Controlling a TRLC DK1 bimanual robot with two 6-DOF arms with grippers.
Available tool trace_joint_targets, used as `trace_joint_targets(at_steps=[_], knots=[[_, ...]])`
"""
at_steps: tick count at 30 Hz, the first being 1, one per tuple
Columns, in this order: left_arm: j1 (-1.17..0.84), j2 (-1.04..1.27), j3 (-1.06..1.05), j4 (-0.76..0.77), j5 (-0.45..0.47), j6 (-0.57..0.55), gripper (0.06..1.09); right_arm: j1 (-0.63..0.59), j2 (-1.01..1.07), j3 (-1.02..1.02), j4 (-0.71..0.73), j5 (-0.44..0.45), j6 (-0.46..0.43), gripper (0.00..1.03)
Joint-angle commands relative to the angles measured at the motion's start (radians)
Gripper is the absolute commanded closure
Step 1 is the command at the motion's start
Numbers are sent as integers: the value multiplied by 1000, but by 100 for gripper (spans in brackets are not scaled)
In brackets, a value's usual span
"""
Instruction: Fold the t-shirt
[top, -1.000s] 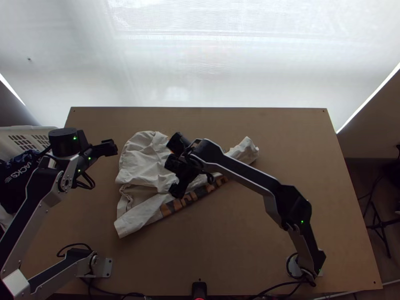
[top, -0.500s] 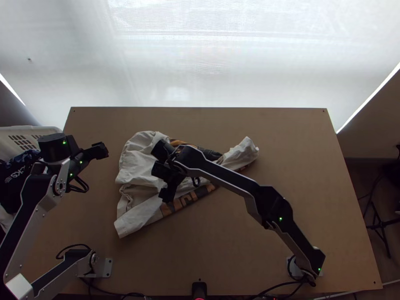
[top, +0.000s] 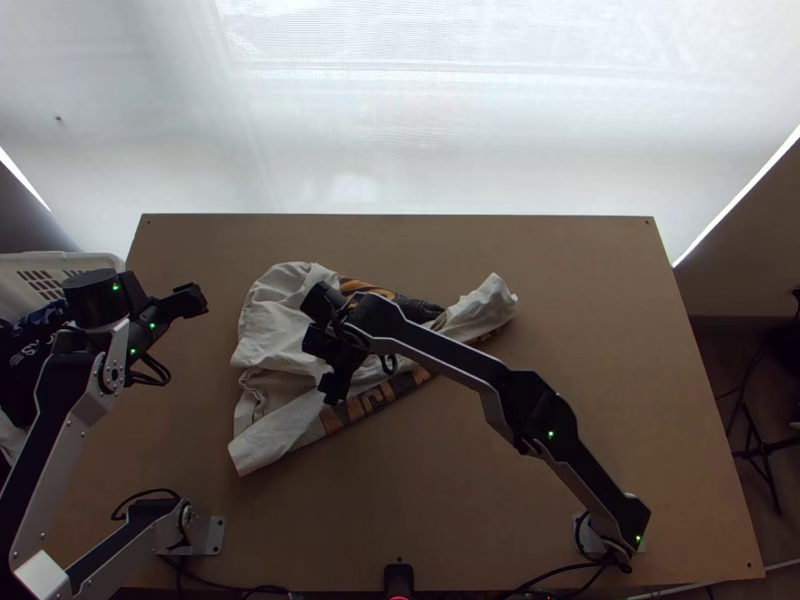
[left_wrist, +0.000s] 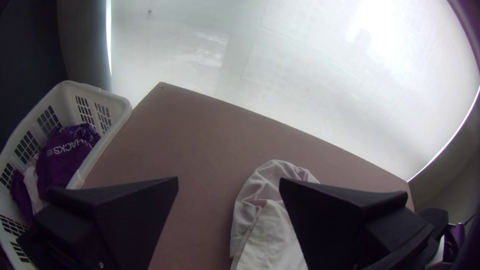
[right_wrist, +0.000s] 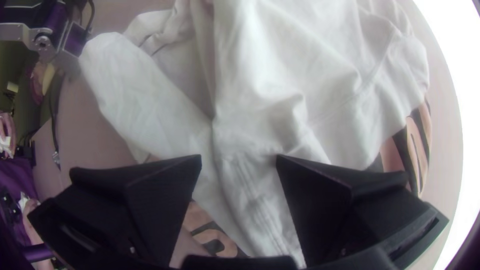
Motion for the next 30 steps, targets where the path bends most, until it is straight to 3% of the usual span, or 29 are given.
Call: trace_joint_targets(at_steps=[1, 2, 4, 8, 12, 21, 30], knots=[[11, -3, -5, 4, 3, 4, 10, -13, 10, -8, 19, -2, 15, 34], [11, -3, -5, 4, 9, 4, 10, -16, 8, -11, 24, -2, 16, 34], [11, -1, -5, 9, 21, 1, 10, -19, 2, -22, 49, -2, 15, 48], [11, 2, -6, 24, 21, -2, 10, -26, -24, -63, 101, -2, 10, 65], [11, 2, -5, 24, 21, -2, 10, -37, -90, -155, 196, -4, 5, 100], [3, 7, -22, 47, 21, -19, 10, -121, -311, -175, 208, -4, 102, 100], [-4, 8, -28, 65, 21, -22, 10, -283, -555, -266, 208, -4, 213, 100]])
